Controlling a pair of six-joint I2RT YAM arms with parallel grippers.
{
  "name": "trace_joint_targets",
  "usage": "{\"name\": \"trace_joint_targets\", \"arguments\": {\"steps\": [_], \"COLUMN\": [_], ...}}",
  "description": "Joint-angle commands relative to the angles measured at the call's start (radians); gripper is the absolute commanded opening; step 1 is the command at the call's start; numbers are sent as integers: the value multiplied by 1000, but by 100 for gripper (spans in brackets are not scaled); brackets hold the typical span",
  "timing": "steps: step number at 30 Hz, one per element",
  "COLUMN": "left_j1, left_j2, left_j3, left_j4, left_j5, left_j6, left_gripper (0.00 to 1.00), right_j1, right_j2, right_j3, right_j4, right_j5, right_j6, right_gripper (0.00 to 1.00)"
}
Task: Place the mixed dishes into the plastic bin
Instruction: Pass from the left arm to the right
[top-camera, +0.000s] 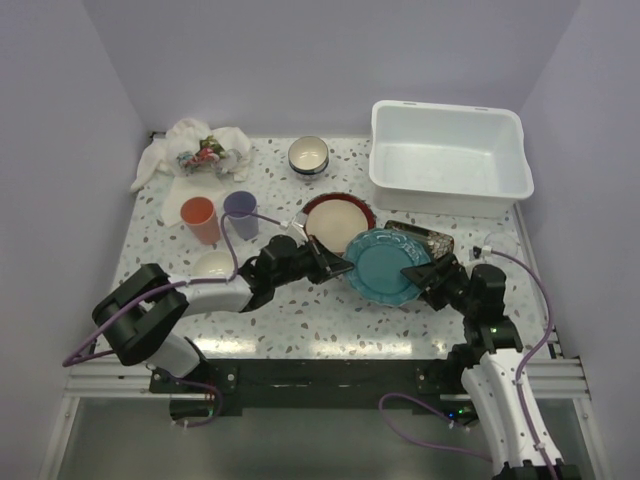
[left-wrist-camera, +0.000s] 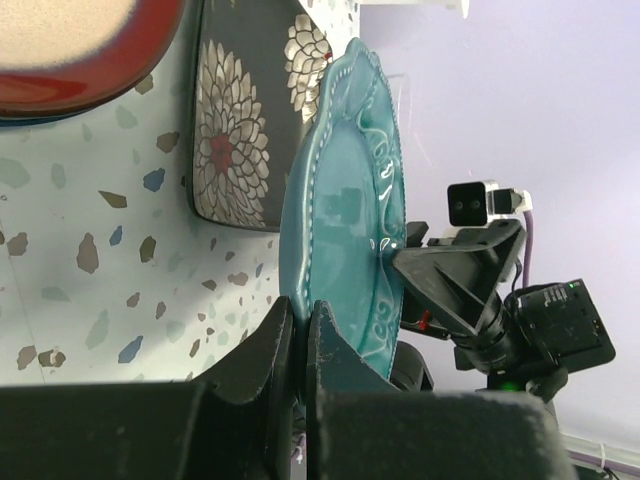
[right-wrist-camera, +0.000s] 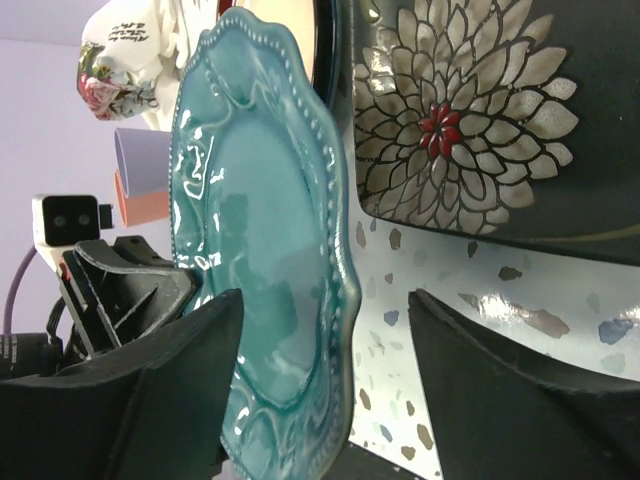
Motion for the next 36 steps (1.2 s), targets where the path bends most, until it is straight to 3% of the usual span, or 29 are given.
{"name": "trace_joint_targets", "arguments": {"steps": [1,6,9,12,16,22,25,26,28,32,36], "left_j1": [3,2,9,25,51,118,161,173,178,181,183], "left_j2": [-70,-78,-81,-79,-108,-231,-340,-372,-473,-630,-809], "left_j3": [13,3,-4,-13,-33,-56,-18,-2,59,144,179], "left_j4": [237,225,222,223,213,87,-97,-223,-359,-699,-863], "left_j5": [42,42,37,49,57,57,22,-1,-102,-303,-488], "left_j6": [-28,-5,10,24,47,144,261,347,445,721,912], "left_gripper": [0,0,1,13,32,70,81,84,92,99,100], "right_j1": [1,0,1,0,1,0,1,1,0,-2,-3], "right_j2": [13,10,13,22,40,114,186,229,269,373,477], "right_j3": [-10,9,48,100,166,306,401,430,517,643,742], "right_j4": [87,64,34,2,-25,-29,-31,-28,-31,-29,-3], "right_j5": [-44,-45,-51,-55,-58,-68,-71,-73,-62,-25,11], "right_j6": [8,-15,-46,-84,-124,-169,-209,-218,-251,-288,-308], "right_gripper": [58,24,8,0,0,0,0,0,0,0,0]}}
